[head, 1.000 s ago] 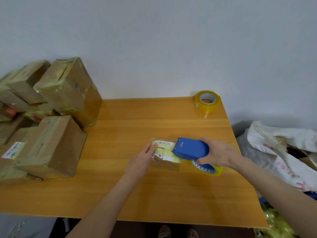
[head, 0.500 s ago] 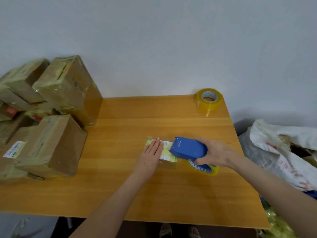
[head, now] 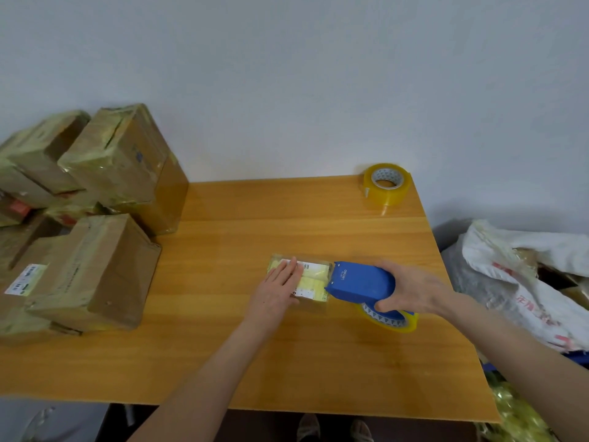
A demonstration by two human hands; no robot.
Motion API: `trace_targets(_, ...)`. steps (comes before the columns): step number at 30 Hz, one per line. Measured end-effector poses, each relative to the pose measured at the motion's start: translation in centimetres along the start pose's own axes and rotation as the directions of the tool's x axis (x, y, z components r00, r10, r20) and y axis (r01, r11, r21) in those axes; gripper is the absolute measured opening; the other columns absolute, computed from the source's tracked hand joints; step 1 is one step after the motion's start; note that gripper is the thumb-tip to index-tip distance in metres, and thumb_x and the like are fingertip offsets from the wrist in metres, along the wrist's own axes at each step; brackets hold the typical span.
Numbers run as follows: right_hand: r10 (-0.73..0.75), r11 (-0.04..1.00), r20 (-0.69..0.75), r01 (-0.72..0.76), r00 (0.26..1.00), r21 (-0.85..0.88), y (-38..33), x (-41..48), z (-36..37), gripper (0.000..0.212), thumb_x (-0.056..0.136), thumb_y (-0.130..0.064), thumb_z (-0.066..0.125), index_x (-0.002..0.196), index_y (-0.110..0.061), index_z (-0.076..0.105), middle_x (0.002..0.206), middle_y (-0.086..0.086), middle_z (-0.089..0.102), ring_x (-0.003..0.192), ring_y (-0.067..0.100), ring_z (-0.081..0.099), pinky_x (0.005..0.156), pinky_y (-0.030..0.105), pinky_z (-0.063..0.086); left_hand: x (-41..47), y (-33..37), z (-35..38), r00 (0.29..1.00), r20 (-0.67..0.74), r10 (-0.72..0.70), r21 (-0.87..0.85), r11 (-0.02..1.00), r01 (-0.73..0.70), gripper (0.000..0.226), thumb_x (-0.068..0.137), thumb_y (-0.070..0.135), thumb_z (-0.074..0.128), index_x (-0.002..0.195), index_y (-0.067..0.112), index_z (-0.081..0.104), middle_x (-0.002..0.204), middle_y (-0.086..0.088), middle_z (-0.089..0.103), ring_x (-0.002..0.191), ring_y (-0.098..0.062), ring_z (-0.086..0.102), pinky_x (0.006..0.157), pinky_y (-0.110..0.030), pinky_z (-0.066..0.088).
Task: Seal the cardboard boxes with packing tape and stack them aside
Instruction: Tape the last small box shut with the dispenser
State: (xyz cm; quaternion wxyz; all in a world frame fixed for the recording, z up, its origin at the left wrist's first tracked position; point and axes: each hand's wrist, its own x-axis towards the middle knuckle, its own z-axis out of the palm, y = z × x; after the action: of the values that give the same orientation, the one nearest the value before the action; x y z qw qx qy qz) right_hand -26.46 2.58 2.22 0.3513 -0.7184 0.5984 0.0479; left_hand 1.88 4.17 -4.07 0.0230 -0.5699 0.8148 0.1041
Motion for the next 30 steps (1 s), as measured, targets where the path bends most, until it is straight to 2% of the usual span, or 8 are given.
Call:
trace_targets(2, 0.017, 0.999, 0.003, -0.017, 1.000, -0.029, -0.4, 0.3, 0.1, 0.070, 0.072, -0.039, 0.072, 0.132, -0.032, 0.037, 0.106, -0.005, 0.059, 0.093, 0.019, 0.059, 0.076, 0.034, 0.053, 0.0, 0.3, -0.6, 1.000, 0.017, -0.020, -0.007, 1.000, 0.020, 0.080, 0.095, 0.032, 0.054, 0.153, 0.025, -0.001, 0.159, 0.005, -0.008, 0.149, -0.016, -0.001, 0.121, -0.033, 0.008)
trace_targets(4, 0.020, 0.998, 0.008, -0.020, 1.000, -0.061, -0.6, 0.4, 0.1, 0.070, 0.071, -0.040, 0.072, 0.131, -0.031, 0.037, 0.104, -0.005, 0.058, 0.092, 0.019, 0.059, 0.076, 0.037, 0.054, 0.1, 1.3, -1.1, 0.998, 0.031, -0.047, 0.031, 0.998, 0.046, 0.086, 0.093, 0.042, 0.055, 0.153, 0.028, -0.005, 0.161, 0.001, -0.007, 0.148, -0.019, -0.005, 0.121, -0.036, 0.002)
trace_targets(7, 0.019, 0.994, 0.024, -0.016, 1.000, -0.110, -0.8, 0.5, 0.3, 0.066, 0.069, -0.042, 0.072, 0.123, -0.028, 0.038, 0.100, -0.003, 0.060, 0.088, 0.020, 0.061, 0.073, 0.039, 0.055, 0.2, 3.2, -0.9, 0.998, 0.047, -0.032, 0.129, 0.991, 0.026, 0.087, 0.094, 0.051, 0.047, 0.152, 0.021, -0.012, 0.157, -0.001, -0.021, 0.146, -0.019, -0.017, 0.115, -0.035, -0.012)
trace_targets(11, 0.003, 0.997, 0.028, -0.001, 1.000, -0.083, -0.6, 0.6, 0.8, 0.061, 0.067, -0.042, 0.071, 0.117, -0.031, 0.038, 0.100, -0.003, 0.058, 0.087, 0.020, 0.060, 0.072, 0.040, 0.055, 0.4, 3.8, -0.2, 0.994, 0.105, -0.013, 0.126, 0.992, 0.000, 0.086, 0.096, 0.055, 0.038, 0.150, 0.015, -0.016, 0.150, -0.002, -0.031, 0.144, -0.020, -0.022, 0.116, -0.039, -0.012)
trace_targets(16, 0.000, 1.000, 0.012, -0.001, 1.000, 0.025, 0.6, 0.1, 0.7, 0.059, 0.070, -0.041, 0.070, 0.120, -0.038, 0.039, 0.103, -0.007, 0.058, 0.090, 0.017, 0.059, 0.075, 0.039, 0.053, 1.1, 3.8, -0.5, 0.992, 0.127, -0.013, 0.136, 0.991, -0.004, 0.080, 0.098, 0.054, 0.032, 0.151, 0.014, -0.013, 0.147, -0.001, -0.031, 0.145, -0.020, -0.021, 0.117, -0.040, -0.010)
trace_targets(21, -0.014, 0.990, 0.011, 0.012, 1.000, 0.140, 1.3, -0.6, 0.5, 0.059, 0.070, -0.036, 0.072, 0.119, -0.039, 0.041, 0.100, -0.009, 0.056, 0.089, 0.014, 0.058, 0.072, 0.031, 0.050, 1.1, 3.8, -0.2, 0.989, 0.147, -0.023, 0.159, 0.987, -0.001, 0.079, 0.099, 0.053, 0.029, 0.150, 0.013, -0.016, 0.147, -0.002, -0.033, 0.144, -0.022, -0.022, 0.119, -0.040, -0.010)
trace_targets(25, -0.021, 0.990, 0.016, 0.019, 1.000, 0.142, 2.7, -1.2, 0.0, 0.058, 0.060, -0.043, 0.069, 0.113, -0.042, 0.044, 0.099, -0.009, 0.058, 0.089, 0.013, 0.060, 0.079, 0.040, 0.054, 1.2, 3.7, -0.2, 0.988, 0.153, -0.023, 0.190, 0.982, -0.007, 0.079, 0.099, 0.053, 0.028, 0.149, 0.013, -0.018, 0.146, -0.003, -0.034, 0.144, -0.021, -0.023, 0.119, -0.041, -0.009)
trace_targets(30, -0.012, 0.992, 0.028, 0.008, 1.000, 0.128, 3.7, -1.7, -0.3, 0.053, 0.066, -0.034, 0.072, 0.112, -0.040, 0.046, 0.099, -0.011, 0.058, 0.090, 0.013, 0.059, 0.081, 0.040, 0.053, 1.3, 3.6, 0.0, 0.989, 0.145, -0.014, 0.185, 0.983, -0.013, 0.080, 0.099, 0.053, 0.030, 0.149, 0.013, -0.017, 0.152, -0.003, -0.030, 0.143, -0.020, -0.024, 0.119, -0.040, -0.010)
